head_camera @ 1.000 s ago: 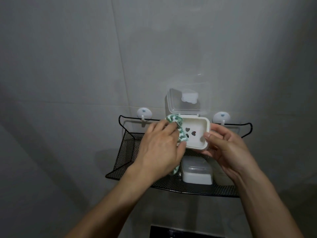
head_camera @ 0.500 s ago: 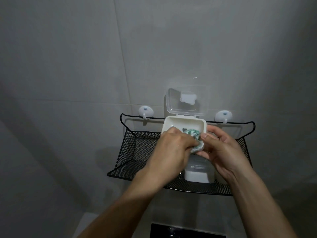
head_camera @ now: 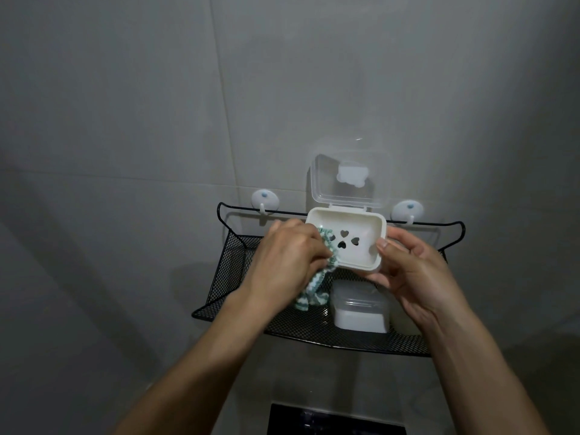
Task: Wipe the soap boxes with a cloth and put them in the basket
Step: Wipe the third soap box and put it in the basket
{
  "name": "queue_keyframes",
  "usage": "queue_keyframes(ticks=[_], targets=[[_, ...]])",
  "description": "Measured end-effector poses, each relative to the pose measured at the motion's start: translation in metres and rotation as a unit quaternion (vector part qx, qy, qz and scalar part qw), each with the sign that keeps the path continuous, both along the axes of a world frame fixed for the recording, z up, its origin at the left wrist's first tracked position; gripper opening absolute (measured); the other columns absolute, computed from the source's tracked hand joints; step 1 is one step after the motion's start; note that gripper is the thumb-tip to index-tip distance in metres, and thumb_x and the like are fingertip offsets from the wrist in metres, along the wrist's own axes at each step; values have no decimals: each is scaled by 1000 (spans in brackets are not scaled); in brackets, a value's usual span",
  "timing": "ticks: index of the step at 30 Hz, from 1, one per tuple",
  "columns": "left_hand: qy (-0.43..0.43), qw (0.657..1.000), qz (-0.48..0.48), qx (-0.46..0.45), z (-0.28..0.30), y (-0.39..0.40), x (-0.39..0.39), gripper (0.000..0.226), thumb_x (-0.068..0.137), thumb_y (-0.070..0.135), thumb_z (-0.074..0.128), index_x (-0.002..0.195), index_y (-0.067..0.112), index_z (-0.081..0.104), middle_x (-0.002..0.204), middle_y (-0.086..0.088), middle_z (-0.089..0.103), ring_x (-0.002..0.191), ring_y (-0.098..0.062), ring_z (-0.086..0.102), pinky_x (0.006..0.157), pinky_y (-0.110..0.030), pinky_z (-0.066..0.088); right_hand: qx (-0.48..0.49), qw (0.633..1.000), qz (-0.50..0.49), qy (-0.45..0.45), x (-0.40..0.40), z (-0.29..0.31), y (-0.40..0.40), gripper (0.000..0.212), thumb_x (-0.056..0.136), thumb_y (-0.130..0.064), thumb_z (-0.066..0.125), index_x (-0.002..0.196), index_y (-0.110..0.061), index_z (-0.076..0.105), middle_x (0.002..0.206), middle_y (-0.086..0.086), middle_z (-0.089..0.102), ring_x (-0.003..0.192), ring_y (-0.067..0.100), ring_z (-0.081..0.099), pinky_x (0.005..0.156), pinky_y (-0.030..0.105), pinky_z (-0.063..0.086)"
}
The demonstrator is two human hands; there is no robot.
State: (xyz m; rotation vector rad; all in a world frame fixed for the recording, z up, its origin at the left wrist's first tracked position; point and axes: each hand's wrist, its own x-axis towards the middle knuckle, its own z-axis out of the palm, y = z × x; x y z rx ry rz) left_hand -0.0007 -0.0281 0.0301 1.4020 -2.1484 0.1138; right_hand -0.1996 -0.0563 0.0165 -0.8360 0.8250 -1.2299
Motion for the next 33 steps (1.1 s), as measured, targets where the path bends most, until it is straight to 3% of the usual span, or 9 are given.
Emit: queue_keyframes(ticks=[3,9,13,19,24,26,29,33], targets=[[23,999,-32,-7,4,0,-3,20,83,28,77,100,18,79,93,0,70,91,-22,57,81,-41,45,-4,1000,0,1,2,2,-1,22,93,3,56,114,-3,60,86,11,76,74,24,75,59,37,62],[22,997,-52,-55,2,8,-39,17,88,28,70,92,14,79,88,0,67,88,-25,53,78,-44,43,-6,1000,17,-15,11,2,0,35,94,3,55,129,5,54,79,9,71,61,14,68,50,25,57],[7,995,-66,-72,-1,10,-33,18,87,28,72,103,21,78,95,5,70,92,-21,55,78,-40,41,-14,1000,19,-2,2,4,3,33,90,2,59,123,5,59,85,14,74,65,19,71,55,29,60],[-34,996,-51,-71,-6,3,-1,26,80,33,77,102,19,78,95,5,72,92,-20,57,77,-37,42,-4,999,-14,44,-9,10,3,27,90,1,59,117,3,63,85,14,74,67,21,72,64,39,60],[-43,993,-83,-68,-9,1,15,22,85,26,75,102,13,78,99,0,70,96,-18,58,73,-33,51,21,999,-2,35,-13,13,4,22,88,1,60,109,-3,63,78,11,75,64,21,74,54,36,62],[-5,993,-96,-63,-9,2,22,17,83,20,77,97,9,78,97,-2,70,92,-17,61,75,-33,54,39,999,15,28,-11,11,6,20,85,0,62,104,-6,62,81,14,74,65,24,74,55,38,62],[154,986,-35,-56,-8,6,26,9,82,10,78,91,9,79,89,2,73,82,-11,66,78,-32,55,48,998,25,29,-10,9,9,16,88,3,60,98,-10,59,83,15,72,65,24,73,55,36,61],[379,919,84,-64,8,10,14,12,82,15,78,92,21,80,83,17,75,78,2,69,75,-19,55,27,999,44,13,-5,9,14,19,83,3,62,95,-10,56,84,15,75,70,25,75,59,35,62]])
